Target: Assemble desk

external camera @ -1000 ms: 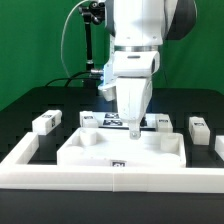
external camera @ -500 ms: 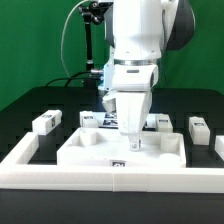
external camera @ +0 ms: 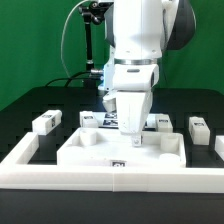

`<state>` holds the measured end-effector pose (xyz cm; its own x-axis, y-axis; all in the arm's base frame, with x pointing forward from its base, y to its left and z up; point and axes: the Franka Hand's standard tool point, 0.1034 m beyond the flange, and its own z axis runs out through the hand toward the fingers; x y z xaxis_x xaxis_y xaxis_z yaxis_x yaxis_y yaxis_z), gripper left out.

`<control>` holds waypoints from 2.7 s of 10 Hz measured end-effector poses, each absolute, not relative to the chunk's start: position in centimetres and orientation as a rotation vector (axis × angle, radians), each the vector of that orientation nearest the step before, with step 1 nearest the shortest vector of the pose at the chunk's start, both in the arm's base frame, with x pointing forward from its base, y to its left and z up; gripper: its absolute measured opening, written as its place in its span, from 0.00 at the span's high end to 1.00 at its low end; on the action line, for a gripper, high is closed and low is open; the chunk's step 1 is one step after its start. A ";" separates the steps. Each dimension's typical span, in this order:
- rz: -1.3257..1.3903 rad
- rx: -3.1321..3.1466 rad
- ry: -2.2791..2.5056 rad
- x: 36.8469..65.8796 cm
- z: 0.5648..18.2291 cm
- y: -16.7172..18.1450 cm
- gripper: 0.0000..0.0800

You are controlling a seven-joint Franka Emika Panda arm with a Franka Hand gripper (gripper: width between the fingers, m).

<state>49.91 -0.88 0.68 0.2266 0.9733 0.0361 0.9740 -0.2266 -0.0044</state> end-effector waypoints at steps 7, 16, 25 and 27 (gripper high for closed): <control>-0.039 -2.440 -1.936 49.9 0.7 -0.9 0.93; 0.025 -2.203 -2.202 51.6 0.7 0.1 0.93; 0.107 -2.177 -2.155 51.9 0.8 5.5 0.92; 0.111 -2.201 -2.136 51.9 0.8 5.4 0.92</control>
Offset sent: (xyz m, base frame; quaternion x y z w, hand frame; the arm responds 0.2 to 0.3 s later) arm 0.0000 0.0000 0.0000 0.0000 0.0000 0.0000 1.0000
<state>51.89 5.43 0.82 0.0298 0.9996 -0.0017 0.9944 -0.0299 -0.1018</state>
